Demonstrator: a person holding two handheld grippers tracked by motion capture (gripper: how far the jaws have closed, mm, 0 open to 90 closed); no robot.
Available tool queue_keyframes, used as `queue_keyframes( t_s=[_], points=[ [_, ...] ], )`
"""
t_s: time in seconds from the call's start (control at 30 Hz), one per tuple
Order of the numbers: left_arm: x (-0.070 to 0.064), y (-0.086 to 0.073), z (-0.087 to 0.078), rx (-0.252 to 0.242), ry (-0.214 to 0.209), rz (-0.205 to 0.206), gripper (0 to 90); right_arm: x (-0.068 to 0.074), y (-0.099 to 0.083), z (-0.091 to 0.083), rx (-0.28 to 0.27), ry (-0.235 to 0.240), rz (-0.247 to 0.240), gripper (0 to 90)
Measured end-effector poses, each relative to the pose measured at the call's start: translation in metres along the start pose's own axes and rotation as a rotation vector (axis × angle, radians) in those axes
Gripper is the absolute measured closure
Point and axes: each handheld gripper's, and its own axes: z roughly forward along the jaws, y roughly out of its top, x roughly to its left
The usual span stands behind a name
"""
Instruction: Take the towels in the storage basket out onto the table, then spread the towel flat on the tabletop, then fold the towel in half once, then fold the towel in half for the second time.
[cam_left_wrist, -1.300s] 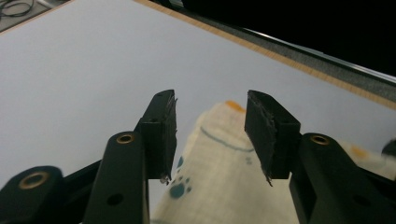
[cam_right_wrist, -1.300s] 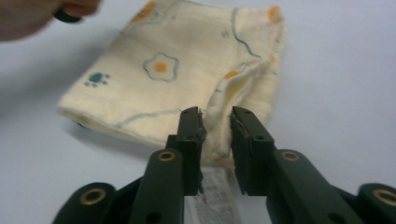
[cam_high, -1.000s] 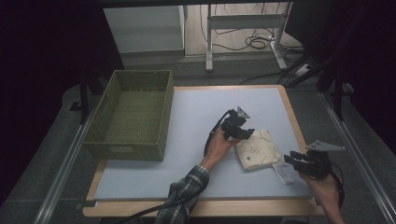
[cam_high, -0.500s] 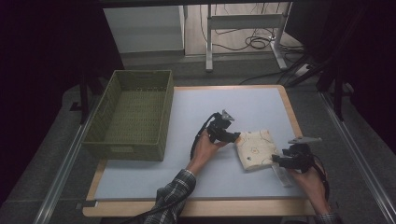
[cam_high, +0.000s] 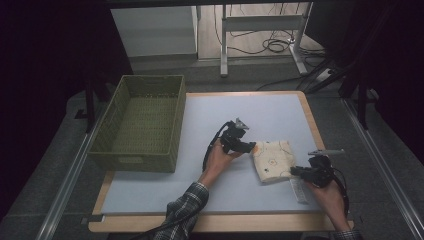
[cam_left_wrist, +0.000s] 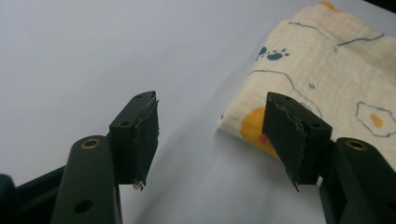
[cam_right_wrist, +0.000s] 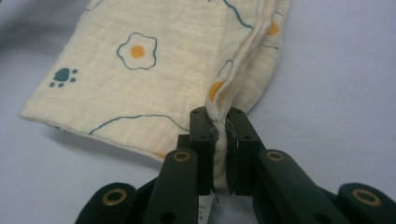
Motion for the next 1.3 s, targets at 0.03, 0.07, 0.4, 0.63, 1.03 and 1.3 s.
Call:
queue_keyframes(
  t_s=[0.03, 0.07, 0.4, 0.63, 1.03, 1.3],
  points=[
    [0.0, 0.0, 0.003, 0.003, -0.017, -0.014, 36.7, -0.001, 0.0, 0.0, -0.003, 0.009, 0.007, 82.4],
    [0.0, 0.0, 0.003, 0.003, -0.017, -0.014, 37.2, -0.001, 0.0, 0.0, -0.003, 0.009, 0.007, 82.4],
    [-0.009, -0.002, 0.023, 0.094, -0.073, -0.027, 58.2, 0.002, -0.001, -0.001, -0.006, 0.014, -0.023, 82.4],
    [-0.013, 0.001, 0.018, 0.12, -0.105, 0.0, 83.8, 0.005, -0.002, -0.005, -0.019, 0.045, -0.032, 82.4],
    [-0.005, 0.005, -0.009, 0.094, -0.075, 0.017, 83.8, 0.016, 0.006, -0.01, -0.054, 0.104, -0.053, 82.3],
    [-0.003, 0.007, -0.024, 0.096, -0.049, 0.028, 83.3, 0.025, 0.015, -0.011, -0.067, 0.13, -0.067, 82.3]
  ],
)
